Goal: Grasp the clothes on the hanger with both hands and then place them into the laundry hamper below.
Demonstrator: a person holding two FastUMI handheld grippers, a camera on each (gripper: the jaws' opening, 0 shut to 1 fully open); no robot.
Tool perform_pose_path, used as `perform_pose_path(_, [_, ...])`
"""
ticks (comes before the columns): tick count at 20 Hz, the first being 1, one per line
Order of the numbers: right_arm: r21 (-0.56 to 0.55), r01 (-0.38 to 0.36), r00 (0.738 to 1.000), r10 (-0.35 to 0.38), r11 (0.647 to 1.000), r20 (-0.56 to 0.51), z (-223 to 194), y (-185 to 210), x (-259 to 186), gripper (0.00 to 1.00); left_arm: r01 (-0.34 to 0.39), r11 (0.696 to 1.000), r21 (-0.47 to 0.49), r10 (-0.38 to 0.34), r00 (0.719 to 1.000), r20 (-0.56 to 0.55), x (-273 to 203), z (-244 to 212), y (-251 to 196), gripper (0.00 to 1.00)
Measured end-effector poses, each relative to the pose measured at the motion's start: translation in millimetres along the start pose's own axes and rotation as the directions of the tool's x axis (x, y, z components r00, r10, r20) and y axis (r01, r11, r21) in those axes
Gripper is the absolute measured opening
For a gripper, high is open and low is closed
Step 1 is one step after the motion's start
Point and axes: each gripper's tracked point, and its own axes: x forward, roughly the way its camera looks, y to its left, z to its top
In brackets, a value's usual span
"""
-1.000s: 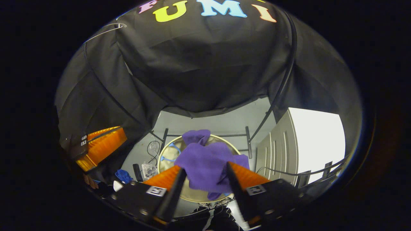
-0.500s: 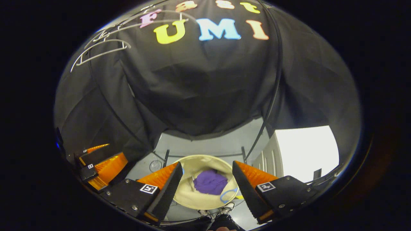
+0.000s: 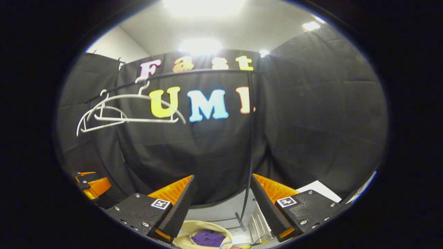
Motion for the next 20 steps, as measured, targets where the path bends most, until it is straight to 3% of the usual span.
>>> perform_pose_path(3, [-0.019,0.036,0.993,-0.034,0.999,0.117,42.5,-27.8,-12.2,0.96,-0.017,1.0,0.0,0.017,0.993,0.119,-7.6,51.8,2.1,0.93])
perform_pose_path(4, [-0.019,0.046,0.989,-0.043,0.999,0.144,55.6,-36.4,-12.3,0.92,-0.016,1.0,-0.014,0.018,0.991,0.135,-8.4,62.5,-2.4,0.93])
perform_pose_path(5, [-0.011,0.053,0.984,-0.05,0.999,0.172,67.8,-44.4,-13.3,0.96,-0.011,0.999,-0.032,0.015,0.99,0.143,-8.8,72.1,-5.7,0.93])
perform_pose_path(9, [0.025,0.052,0.968,-0.057,0.998,0.243,104.0,-81.4,-17.3,0.92,-0.032,0.998,-0.061,0.043,0.982,0.182,-12.2,101.8,-13.8,0.92])
perform_pose_path(11, [0.012,0.052,0.964,-0.053,0.999,0.262,109.7,-112.1,-12.3,0.95,-0.047,0.997,-0.066,0.059,0.977,0.205,-17.3,107.5,-25.8,0.92])
perform_pose_path(15, [-0.011,0.047,0.969,-0.043,0.999,0.244,107.9,-168.4,11.0,0.92,-0.092,0.989,-0.117,0.116,0.97,0.214,-31.9,106.4,-64.5,0.92])
perform_pose_path(16, [-0.013,0.032,0.968,-0.028,0.999,0.248,106.6,-177.6,15.7,0.95,-0.098,0.987,-0.126,0.124,0.966,0.226,-36.3,106.9,-78.2,0.92])
perform_pose_path(20, [-0.029,-0.044,0.979,0.049,0.999,0.196,81.6,-202.0,35.6,0.95,-0.165,0.98,-0.113,0.186,0.96,0.21,-47.2,90.5,-119.9,0.91])
